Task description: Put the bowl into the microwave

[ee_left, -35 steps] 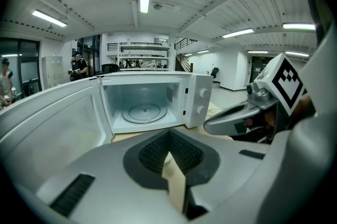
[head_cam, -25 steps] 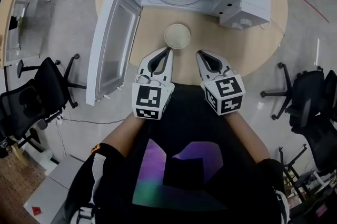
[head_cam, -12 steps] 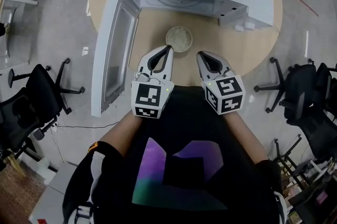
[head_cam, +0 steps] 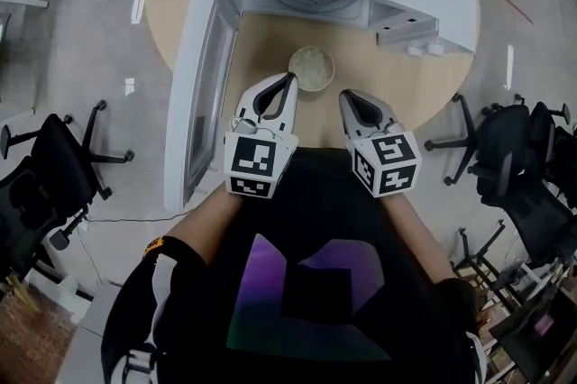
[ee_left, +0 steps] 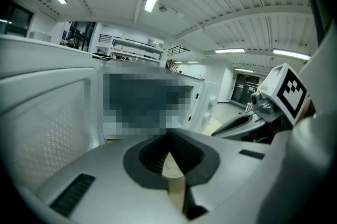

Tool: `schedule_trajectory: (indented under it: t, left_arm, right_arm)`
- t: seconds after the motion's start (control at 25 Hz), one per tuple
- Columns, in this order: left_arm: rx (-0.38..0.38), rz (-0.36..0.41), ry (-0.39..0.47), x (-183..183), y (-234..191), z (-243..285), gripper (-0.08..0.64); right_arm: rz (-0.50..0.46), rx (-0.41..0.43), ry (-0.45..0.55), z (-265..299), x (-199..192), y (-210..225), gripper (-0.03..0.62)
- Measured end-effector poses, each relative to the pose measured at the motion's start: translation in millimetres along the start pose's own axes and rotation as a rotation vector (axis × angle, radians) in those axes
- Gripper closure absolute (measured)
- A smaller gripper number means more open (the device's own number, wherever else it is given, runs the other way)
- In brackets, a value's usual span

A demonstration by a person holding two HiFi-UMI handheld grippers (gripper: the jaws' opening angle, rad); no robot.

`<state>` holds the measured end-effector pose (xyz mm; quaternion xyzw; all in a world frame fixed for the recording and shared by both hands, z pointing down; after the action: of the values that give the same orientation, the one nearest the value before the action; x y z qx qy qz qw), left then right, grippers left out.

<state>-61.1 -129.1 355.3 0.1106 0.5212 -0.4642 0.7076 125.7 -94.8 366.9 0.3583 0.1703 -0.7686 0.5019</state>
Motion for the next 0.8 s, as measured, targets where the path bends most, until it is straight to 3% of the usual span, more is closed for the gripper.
schedule_trajectory:
  t: [0.48, 0.8]
  left_arm:
    - [0.055, 0.002, -0.025, 12.0, 5.0, 25.8, 0.514]
    - [0.103, -0.008, -0.071, 8.9, -4.8, 42.8, 0.514]
  right_arm:
    - [0.000, 0.059, -0.010, 17.1, 14.7, 38.7, 0.575]
    - [0.049, 0.179, -0.088, 47.5, 6.9, 50.8, 0.575]
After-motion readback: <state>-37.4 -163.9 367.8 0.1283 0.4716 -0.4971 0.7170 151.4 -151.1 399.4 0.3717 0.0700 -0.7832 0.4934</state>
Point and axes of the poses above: the fingertips, and each gripper's own axes: z forward along the fingers, y to its right, x out of its top, the point moved 10 cm from there along -z, backward along the fingers, and after that the axes turned 7 degrees about -z, right-handed, at the moved point
